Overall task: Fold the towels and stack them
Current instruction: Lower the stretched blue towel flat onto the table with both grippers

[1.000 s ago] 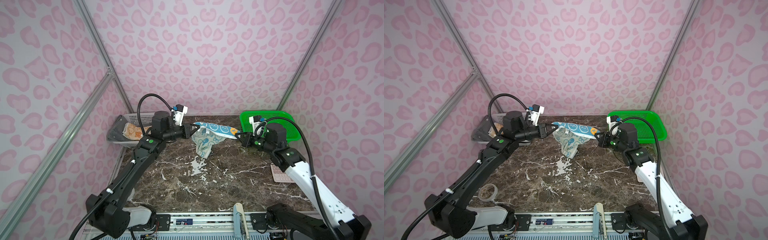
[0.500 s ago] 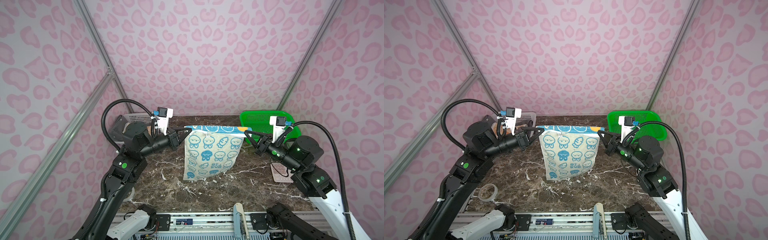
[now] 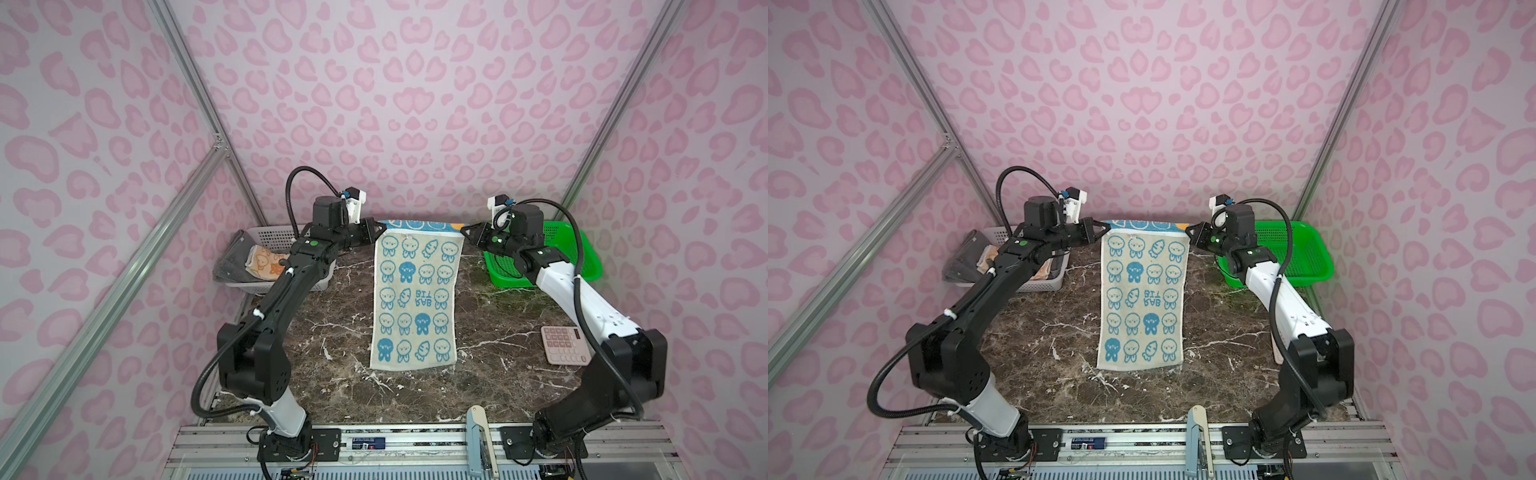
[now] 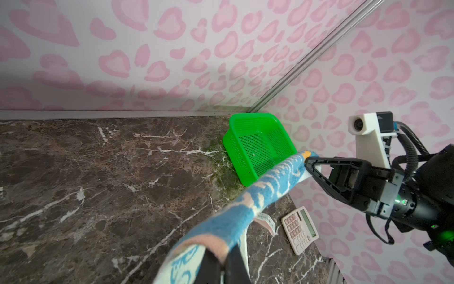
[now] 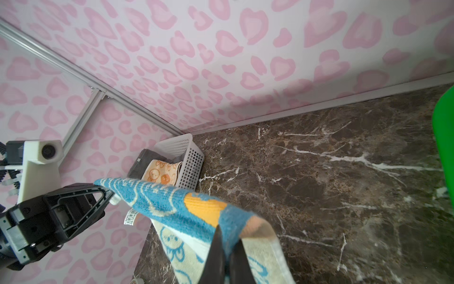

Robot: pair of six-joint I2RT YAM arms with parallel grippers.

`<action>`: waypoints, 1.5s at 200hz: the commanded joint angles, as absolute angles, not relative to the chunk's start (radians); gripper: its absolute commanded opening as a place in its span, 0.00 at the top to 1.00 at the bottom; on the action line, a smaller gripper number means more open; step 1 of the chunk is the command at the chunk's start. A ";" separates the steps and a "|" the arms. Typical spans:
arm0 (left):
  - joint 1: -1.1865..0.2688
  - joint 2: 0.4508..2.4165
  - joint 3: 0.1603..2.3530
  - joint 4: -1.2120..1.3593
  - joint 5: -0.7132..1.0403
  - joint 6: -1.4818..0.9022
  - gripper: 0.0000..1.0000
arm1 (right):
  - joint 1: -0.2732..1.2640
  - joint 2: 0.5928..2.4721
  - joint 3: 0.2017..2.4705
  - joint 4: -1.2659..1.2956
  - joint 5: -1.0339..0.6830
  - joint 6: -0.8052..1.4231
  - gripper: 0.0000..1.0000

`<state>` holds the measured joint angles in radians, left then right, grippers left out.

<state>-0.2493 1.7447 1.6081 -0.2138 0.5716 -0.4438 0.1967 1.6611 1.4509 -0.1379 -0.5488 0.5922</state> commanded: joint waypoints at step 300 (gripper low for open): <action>-0.255 1.808 1.037 -0.216 0.669 -0.344 0.97 | 0.357 1.685 0.764 0.103 -0.549 0.764 0.89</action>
<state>-0.2523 1.8034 1.0447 -0.1909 0.6712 -0.3645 0.3496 1.6901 0.7887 0.0872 -0.5713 0.7525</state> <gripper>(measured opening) 0.058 0.072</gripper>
